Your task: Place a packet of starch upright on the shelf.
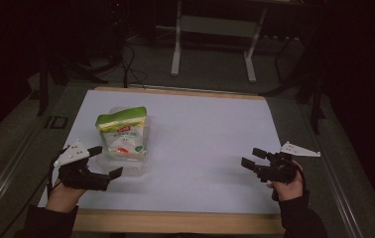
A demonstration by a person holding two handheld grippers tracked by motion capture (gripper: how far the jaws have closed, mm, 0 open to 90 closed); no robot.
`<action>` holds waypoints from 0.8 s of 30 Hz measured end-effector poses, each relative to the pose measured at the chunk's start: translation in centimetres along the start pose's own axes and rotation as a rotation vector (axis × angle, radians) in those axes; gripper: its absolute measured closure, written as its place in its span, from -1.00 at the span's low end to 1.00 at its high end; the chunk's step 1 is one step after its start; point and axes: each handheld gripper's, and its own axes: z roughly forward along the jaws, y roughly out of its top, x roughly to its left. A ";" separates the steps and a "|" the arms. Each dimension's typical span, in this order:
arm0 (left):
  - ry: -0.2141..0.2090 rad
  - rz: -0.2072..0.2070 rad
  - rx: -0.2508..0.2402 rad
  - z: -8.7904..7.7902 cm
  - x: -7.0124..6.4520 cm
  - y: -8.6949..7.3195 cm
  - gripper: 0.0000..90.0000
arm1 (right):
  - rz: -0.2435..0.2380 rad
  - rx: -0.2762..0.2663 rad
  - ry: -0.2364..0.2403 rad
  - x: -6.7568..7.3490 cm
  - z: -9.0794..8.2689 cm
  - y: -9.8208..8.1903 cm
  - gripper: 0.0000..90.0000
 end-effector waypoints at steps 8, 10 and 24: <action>-0.102 0.044 0.003 1.8 -2.1 0.2 -0.99 | -0.020 0.002 0.004 0.5 0.0 -0.1 -0.58; -0.128 0.050 0.002 2.4 -2.6 0.3 -0.99 | -0.026 0.003 0.007 0.6 0.1 -0.2 -0.58; -0.294 0.123 0.010 6.3 -5.2 0.7 -0.99 | -0.025 0.039 0.025 1.4 0.5 -1.4 -0.58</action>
